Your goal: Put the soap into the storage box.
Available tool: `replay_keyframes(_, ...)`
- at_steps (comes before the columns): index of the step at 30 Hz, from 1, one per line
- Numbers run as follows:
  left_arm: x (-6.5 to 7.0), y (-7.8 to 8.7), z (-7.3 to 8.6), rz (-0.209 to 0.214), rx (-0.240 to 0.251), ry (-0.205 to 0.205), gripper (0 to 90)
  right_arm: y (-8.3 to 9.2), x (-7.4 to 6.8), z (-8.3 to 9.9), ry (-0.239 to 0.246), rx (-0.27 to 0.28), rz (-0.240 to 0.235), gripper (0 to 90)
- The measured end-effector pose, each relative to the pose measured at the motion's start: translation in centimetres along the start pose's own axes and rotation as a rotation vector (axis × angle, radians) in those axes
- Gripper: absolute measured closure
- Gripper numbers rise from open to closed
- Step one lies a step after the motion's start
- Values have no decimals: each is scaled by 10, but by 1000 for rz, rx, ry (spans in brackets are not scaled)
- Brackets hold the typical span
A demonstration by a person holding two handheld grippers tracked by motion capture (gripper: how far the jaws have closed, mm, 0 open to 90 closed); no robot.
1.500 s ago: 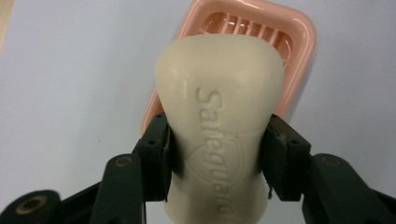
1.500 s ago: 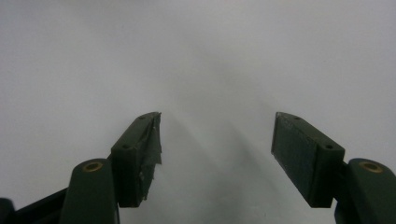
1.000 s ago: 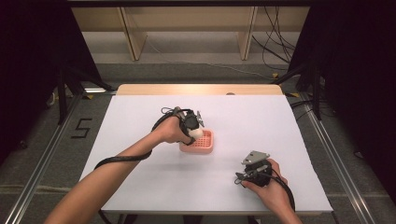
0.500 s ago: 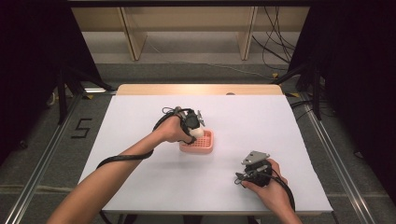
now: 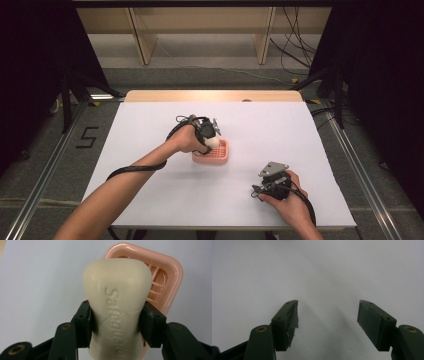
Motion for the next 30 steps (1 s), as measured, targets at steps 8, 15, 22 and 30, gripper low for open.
replay_keyframes(8,0,-4,-1,3,2,-6,495,0,0,0,0,0,0,338)
replay_keyframes(15,2,-6,-2,6,-1,-9,495,0,0,0,-1,-1,1,338)
replay_keyframes(22,3,-9,-3,6,-7,-4,494,0,0,0,-2,-1,1,338)
replay_keyframes(30,3,-12,-4,8,-6,-4,493,1,-1,0,-11,-2,-2,338)
Point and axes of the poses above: each handheld gripper's, and its own axes: y roughly backward along the jaws, z roughly out of its underside, x roughly to its right, the point moved 7 cm from there along -y, roughly forward along the jaws, and after that the axes turned 6 degrees about -y, right-handed, at the moved point
